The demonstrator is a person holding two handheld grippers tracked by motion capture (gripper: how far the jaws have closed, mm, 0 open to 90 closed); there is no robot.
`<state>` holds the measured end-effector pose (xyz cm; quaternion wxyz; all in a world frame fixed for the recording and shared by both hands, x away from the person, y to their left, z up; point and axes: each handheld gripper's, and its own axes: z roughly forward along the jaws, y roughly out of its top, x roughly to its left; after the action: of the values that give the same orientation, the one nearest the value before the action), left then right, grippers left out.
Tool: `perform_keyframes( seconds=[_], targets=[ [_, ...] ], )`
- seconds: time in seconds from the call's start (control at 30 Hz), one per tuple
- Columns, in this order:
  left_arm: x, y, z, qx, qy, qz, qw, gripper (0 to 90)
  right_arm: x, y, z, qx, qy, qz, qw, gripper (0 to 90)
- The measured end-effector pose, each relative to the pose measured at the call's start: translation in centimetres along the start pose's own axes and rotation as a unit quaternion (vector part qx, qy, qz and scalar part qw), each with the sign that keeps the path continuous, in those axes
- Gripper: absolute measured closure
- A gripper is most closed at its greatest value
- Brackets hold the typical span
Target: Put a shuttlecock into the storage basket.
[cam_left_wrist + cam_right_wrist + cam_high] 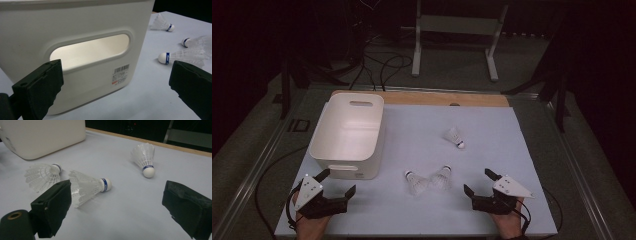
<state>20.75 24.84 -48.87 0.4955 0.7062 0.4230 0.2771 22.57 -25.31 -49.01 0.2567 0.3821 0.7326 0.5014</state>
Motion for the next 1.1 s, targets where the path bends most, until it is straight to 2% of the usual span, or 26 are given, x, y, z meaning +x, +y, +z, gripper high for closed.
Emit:
perform_keyframes(
  seconds=[0.33,1.1],
  targets=[
    [-0.07,-0.09,0.22,0.012,-0.002,0.003,0.9999,0.2,0.09,-0.03,0.15,0.000,0.001,0.002,1.0000,8.0],
    [-0.58,0.35,-0.17,-0.005,0.004,-0.012,0.9999,0.2,0.11,-0.17,0.41,-0.001,0.003,0.002,1.0000,8.1]
  ],
)
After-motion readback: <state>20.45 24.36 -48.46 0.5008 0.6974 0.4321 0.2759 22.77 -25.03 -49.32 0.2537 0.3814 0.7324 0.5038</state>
